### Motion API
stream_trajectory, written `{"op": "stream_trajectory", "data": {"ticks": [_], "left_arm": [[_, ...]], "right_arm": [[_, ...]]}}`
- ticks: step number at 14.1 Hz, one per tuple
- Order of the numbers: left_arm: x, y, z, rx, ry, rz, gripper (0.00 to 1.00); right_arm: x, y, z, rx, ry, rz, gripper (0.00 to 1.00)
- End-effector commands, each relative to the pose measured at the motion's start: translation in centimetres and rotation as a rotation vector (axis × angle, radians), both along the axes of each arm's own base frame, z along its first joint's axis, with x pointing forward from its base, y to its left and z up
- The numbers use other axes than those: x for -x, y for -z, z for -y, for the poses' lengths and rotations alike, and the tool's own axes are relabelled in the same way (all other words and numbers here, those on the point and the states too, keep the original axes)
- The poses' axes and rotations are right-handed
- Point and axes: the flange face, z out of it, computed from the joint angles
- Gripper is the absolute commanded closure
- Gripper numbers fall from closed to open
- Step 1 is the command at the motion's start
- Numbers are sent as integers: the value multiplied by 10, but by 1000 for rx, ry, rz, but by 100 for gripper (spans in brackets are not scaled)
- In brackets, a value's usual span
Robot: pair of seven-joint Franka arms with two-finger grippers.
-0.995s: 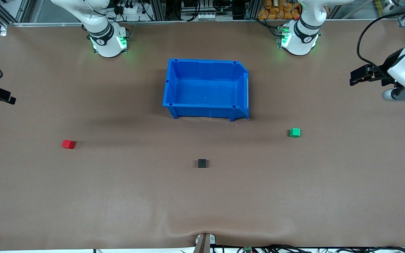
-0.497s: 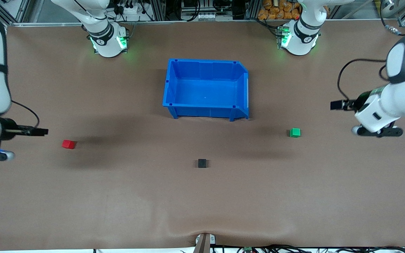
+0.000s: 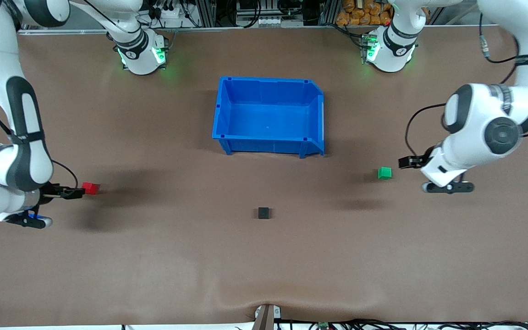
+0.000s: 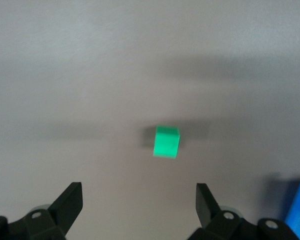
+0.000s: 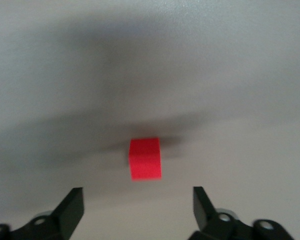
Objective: Attach green and red cubes to black cube
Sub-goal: 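Move the right gripper to the red cube while the left gripper reaches the green cube, then close the right gripper on the red cube while the left gripper grasps the green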
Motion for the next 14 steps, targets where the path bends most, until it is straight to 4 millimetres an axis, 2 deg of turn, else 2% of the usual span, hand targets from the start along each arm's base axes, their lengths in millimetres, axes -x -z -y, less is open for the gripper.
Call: {"op": "stream_trajectory", "data": {"ticks": [1, 3, 4, 5, 6, 9, 11, 12, 13, 14], "left_arm": [[11, 42, 1, 14, -9, 47, 0], [11, 74, 14, 21, 11, 41, 0], [12, 88, 17, 25, 17, 42, 0], [12, 98, 18, 29, 16, 44, 0], [12, 106, 19, 28, 23, 40, 0], [15, 130, 27, 29, 45, 34, 0], [15, 136, 31, 32, 51, 40, 0], [16, 136, 31, 31, 51, 38, 25], [17, 137, 31, 30, 49, 32, 74], [18, 138, 30, 28, 45, 25, 100]], "right_arm": [[-7, 27, 8, 1, 16, 18, 16], [-9, 47, 14, 13, -7, 40, 28], [-7, 60, 17, 13, -2, 36, 36], [-5, 67, 15, 8, 6, 22, 50], [-3, 69, 10, 7, 8, 6, 53], [4, 77, 10, -4, 14, -20, 53], [4, 78, 9, -4, 15, -20, 48], [3, 77, 7, -6, 15, -14, 41], [1, 76, 5, -7, 13, -8, 34], [0, 75, 3, -9, 12, -3, 33]]}}
